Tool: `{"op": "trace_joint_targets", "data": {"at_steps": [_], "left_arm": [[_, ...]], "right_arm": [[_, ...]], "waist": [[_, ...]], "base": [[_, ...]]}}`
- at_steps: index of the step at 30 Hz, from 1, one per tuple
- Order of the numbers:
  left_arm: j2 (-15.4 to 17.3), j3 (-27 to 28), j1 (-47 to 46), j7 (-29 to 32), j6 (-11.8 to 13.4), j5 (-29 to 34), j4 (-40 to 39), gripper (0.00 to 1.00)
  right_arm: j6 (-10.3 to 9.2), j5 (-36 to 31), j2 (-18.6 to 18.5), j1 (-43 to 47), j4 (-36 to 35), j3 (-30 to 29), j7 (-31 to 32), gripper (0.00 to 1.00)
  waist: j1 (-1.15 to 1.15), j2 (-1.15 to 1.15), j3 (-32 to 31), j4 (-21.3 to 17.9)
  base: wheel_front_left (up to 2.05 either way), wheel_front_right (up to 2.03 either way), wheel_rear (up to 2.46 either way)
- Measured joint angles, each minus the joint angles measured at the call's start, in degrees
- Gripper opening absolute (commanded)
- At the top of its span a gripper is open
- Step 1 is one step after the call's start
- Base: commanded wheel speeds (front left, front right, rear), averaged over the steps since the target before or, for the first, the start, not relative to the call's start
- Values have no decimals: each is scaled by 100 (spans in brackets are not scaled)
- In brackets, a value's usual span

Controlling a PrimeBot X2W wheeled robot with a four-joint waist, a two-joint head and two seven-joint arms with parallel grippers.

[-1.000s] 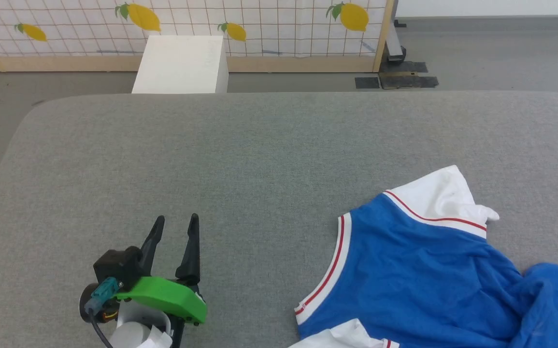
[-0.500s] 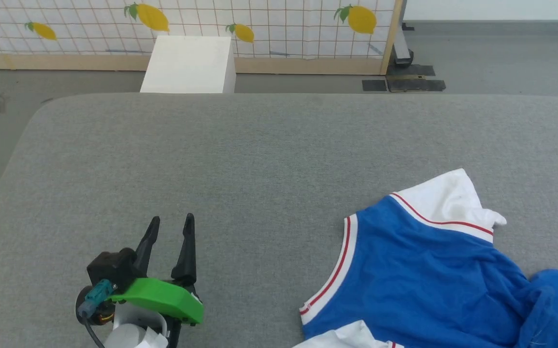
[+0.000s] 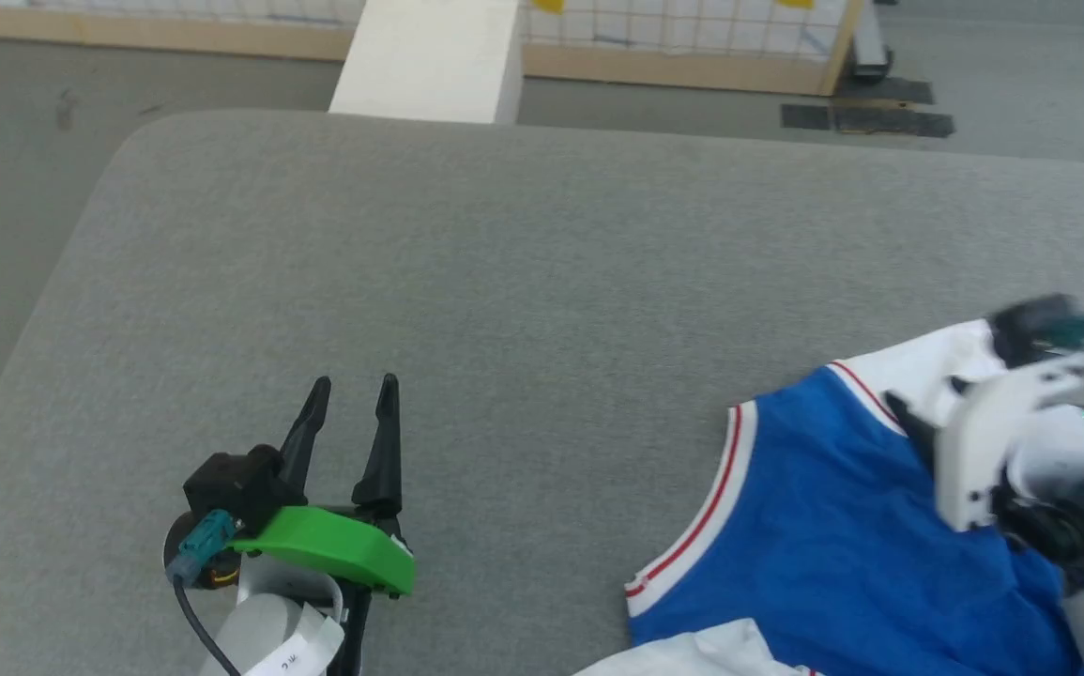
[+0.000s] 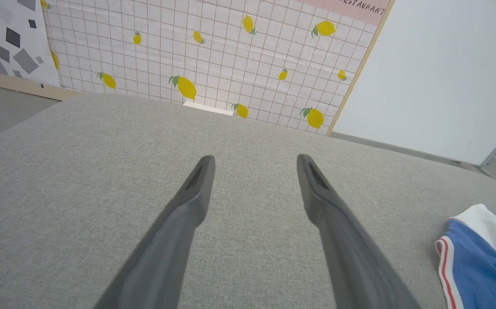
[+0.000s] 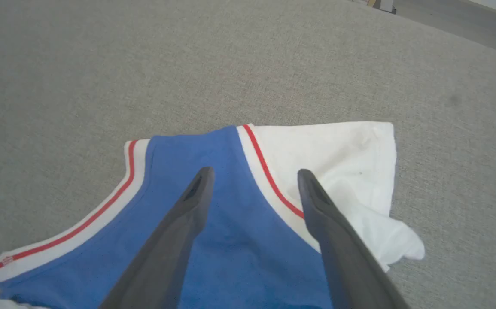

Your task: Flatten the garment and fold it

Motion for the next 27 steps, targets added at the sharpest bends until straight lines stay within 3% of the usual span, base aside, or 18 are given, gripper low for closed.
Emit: {"op": "trace_joint_targets", "data": {"at_steps": [8, 18, 19, 20, 21, 27], "left_arm": [[-101, -53, -137, -19, -12, 10, 19, 100], [-238, -25, -359, -26, -82, 43, 27, 100], [-252, -18, -367, -26, -88, 44, 31, 100], [-258, 2, -374, -26, -109, 49, 36, 100], [-260, 21, -376, -26, -125, 64, 38, 100], [-277, 91, -378, -42, -166, 202, 92, 100]], "right_arm": [[0, 594, -541, -1058, 253, 1926, 846, 100], [0, 1484, -923, -1948, 984, 3427, 1407, 99], [0, 1588, -961, -2023, 1017, 3506, 1470, 45], [0, 1672, -1009, -2118, 1033, 3618, 1504, 8], [1, 1736, -1048, -2182, 1055, 3722, 1533, 0], [1, 1962, -1112, -2463, 1209, 4179, 1276, 0]], "waist": [[0, 0, 326, 324], [0, 0, 809, 585], [0, 0, 836, 605], [0, 0, 868, 627], [0, 0, 893, 645], [0, 0, 873, 668]], "base": [[0, 0, 0], [0, 0, 0], [0, 0, 0], [0, 0, 0], [0, 0, 0], [0, 0, 0]]}}
